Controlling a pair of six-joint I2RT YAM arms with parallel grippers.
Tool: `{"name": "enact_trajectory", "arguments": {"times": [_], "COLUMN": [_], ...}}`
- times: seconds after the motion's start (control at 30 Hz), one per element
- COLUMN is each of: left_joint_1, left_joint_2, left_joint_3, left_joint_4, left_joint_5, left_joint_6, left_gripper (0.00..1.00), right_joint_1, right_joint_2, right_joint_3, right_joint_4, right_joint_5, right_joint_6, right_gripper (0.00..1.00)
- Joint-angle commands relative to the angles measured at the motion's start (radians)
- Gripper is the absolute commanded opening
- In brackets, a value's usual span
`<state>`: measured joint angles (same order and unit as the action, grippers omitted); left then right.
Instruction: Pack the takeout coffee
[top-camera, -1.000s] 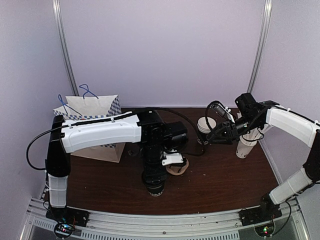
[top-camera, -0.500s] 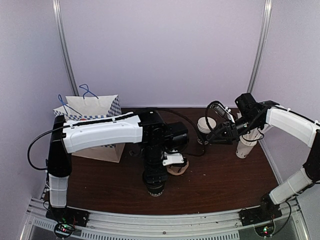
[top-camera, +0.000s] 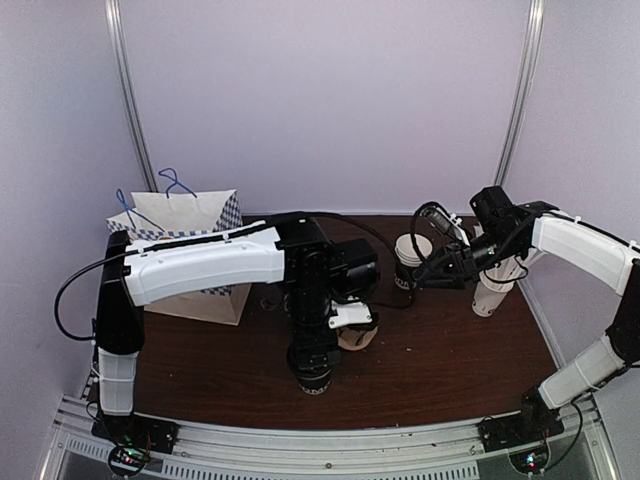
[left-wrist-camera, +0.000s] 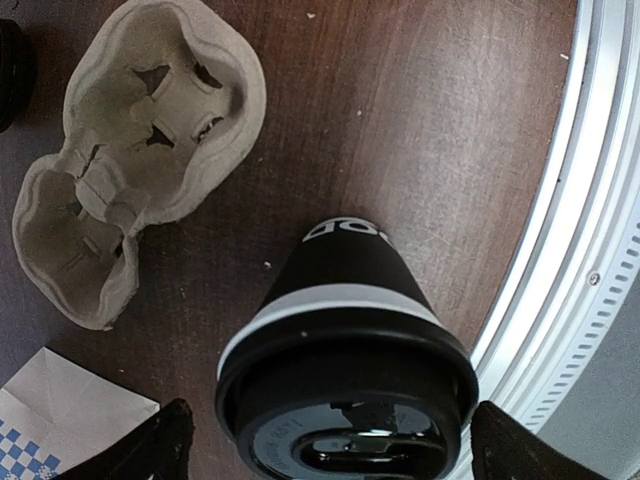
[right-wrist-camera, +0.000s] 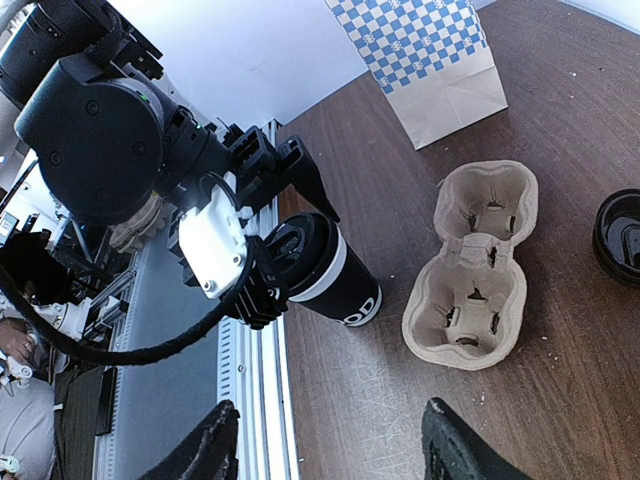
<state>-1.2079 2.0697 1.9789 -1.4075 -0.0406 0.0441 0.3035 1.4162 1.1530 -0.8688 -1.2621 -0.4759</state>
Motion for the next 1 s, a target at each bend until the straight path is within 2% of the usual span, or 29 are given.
{"name": "enact_trajectory", "arguments": {"times": [0.0,0.3,0.5,0.57,0.67,0.83,0.97], "left_joint_1": [0.004,0.005,0.004,0.006,0.007,0.034,0.066], "left_joint_2": [-0.022,-0.041,-0.160,-0.225,-0.347,-0.528,-0.607], "left_joint_3": [0.024,0.056,0.052,-0.002,-0.169,-0.420,-0.562], "left_joint_4": [0.010,0.003,0.058,0.125,0.273,0.531,0.636], "left_joint_5": [0.006,-0.018,-0.038,-0.059,-0.082,-0.133,-0.102], "left_joint_6": [0.004,0.004,-0.003,-0.011,-0.040,-0.205,-0.360], "left_gripper": [0.98,0.98,0.98,0.98,0.98,0.97,0.86], "right_joint_1": [0.006,0.008,0.008,0.009,0.028,0.127,0.191], "right_joint_2": [0.004,0.004,0.001,-0.002,-0.005,-0.009,0.032], "right_joint_3": [-0.006,-0.009,-0.010,-0.010,-0.004,0.014,0.062], "right_joint_4": [-0.008,-0.007,-0.006,-0.003,0.006,0.039,0.001], "right_joint_5": [-0.021,-0.019,-0.012,-0.006,0.025,0.243,0.299], "right_joint_6": [-0.015,-0.015,-0.014,-0.009,0.015,0.075,0.108], "right_gripper": [0.62,0.62,0.62,0.61,0.60,0.57,0.54]}}
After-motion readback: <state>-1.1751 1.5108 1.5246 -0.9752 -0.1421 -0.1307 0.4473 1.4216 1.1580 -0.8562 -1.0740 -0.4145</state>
